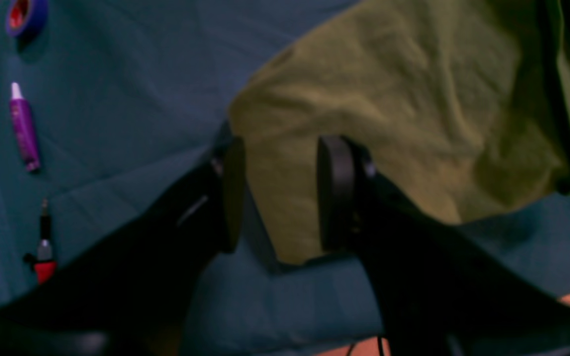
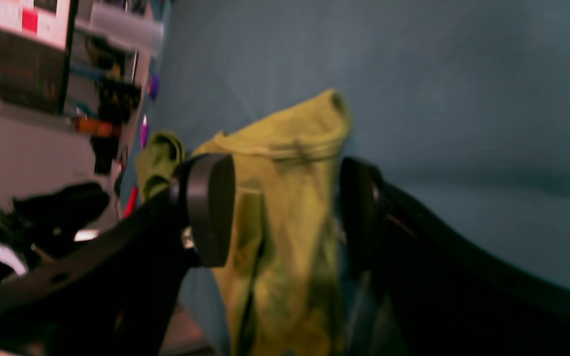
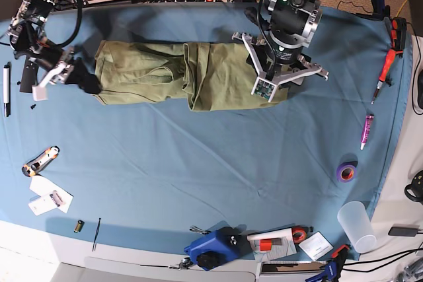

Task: Layout the t-shirt on the table in an organized manner, then fold the t-shirt properly
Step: 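Grasp the other end with the right gripper and fold it toward the left gripper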

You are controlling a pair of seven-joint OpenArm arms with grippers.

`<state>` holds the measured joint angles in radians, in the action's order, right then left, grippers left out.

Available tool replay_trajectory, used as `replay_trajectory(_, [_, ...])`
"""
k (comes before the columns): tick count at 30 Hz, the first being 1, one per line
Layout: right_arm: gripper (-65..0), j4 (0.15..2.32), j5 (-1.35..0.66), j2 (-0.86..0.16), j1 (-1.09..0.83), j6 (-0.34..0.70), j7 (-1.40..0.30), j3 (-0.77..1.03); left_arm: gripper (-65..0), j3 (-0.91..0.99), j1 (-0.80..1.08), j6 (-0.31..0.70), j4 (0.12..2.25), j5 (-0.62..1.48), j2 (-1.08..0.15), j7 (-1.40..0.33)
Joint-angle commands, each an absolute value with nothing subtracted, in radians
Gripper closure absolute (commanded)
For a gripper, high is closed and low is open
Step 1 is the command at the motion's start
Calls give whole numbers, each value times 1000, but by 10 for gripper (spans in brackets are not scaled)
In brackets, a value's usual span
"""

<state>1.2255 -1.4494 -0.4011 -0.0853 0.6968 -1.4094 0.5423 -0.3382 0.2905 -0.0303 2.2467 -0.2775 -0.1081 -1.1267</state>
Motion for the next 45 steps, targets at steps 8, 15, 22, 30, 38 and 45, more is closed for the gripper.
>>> replay_trajectory(8, [-345,1242,-1295,-424,-75,698,-1396,418,-241,-337,288,-34,2265,-285,-103,-1106])
replay_trajectory(15, [-345,1243,-1201,-424,-75,690,-1396,419,-241,-337,288,-34,2265,-284,-102,-1092])
replay_trajectory(22, [-343,1350,-1124,-426,-75,683,-1396,457,-241,-337,288,-34,2265,-284,-103,-1092])
replay_trajectory(30, [-343,1502,-1005,-394,-76,639,-1396,470,-241,-337,288,-34,2265,-284,-103,-1092])
replay_trajectory(38, [-343,1502,-912,-279,-89,640,-1396,470,-241,-337,288,-34,2265,-284,-102,-1092])
replay_trajectory(45, [0,1535,-914,-308,-86,651,-1396,471,-241,-337,288,-34,2265,-284,-102,-1092])
